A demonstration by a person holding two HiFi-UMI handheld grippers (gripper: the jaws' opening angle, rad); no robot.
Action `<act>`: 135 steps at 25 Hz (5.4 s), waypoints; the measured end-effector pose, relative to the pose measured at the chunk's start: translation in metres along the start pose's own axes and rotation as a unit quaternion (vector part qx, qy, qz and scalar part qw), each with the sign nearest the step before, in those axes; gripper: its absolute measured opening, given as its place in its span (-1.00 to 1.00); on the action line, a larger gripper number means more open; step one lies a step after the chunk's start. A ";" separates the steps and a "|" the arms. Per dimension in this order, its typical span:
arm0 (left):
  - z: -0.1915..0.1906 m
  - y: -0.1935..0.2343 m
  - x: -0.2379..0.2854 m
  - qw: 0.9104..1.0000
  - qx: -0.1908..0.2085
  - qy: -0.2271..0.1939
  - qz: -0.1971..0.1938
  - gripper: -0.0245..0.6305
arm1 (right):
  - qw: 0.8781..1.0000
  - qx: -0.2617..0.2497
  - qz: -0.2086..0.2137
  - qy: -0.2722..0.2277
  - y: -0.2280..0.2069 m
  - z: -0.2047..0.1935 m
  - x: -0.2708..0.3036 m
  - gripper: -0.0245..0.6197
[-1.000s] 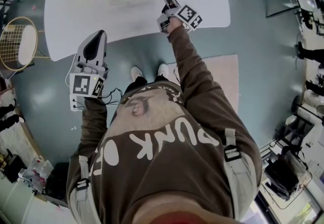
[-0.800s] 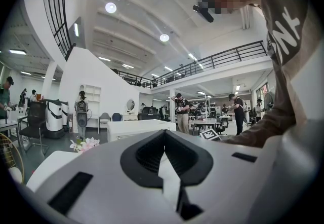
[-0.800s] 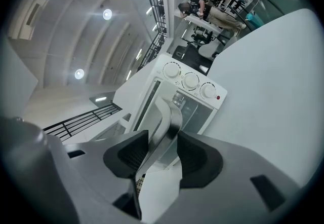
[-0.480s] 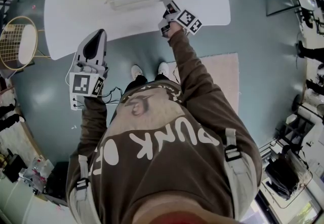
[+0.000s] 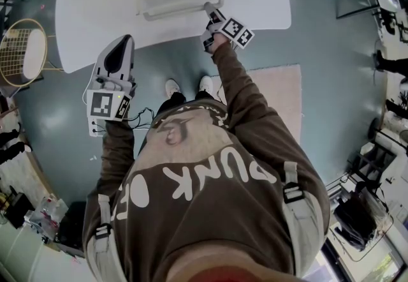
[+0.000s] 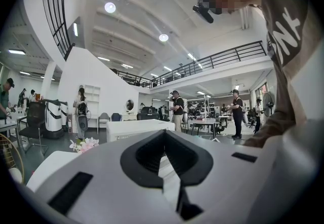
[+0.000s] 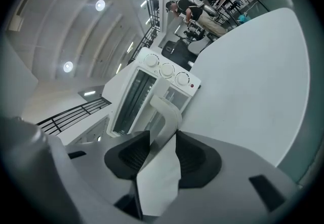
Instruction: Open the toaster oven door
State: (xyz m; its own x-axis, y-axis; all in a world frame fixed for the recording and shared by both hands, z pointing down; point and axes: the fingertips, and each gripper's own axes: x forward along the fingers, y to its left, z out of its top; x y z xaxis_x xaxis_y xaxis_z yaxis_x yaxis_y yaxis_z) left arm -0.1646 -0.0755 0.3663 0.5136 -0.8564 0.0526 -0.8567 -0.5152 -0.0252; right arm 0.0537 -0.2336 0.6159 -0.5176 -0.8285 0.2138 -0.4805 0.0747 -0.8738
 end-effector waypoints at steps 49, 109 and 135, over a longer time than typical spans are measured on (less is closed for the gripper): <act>0.000 -0.001 -0.012 1.000 0.001 0.005 0.005 -0.91 | 0.990 0.056 -0.130 0.022 -0.085 -0.051 -0.008 -0.39; 0.028 -0.007 0.010 0.999 0.014 -0.025 -0.015 -0.91 | 0.792 -0.572 0.196 -0.083 0.283 0.016 -0.134 -0.86; 0.041 -0.018 0.010 0.999 0.014 -0.032 -0.029 -0.91 | 0.772 -0.602 0.196 -0.044 0.283 -0.010 -0.140 -0.90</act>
State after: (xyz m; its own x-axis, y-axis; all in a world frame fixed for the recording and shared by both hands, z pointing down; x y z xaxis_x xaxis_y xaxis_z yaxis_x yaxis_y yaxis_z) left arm -0.1427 -0.0760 0.3266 0.5651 -0.8250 -0.0089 -0.8241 -0.5640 -0.0525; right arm -0.0170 -0.0910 0.3436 -0.7657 -0.6419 -0.0409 -0.6368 0.7477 0.1883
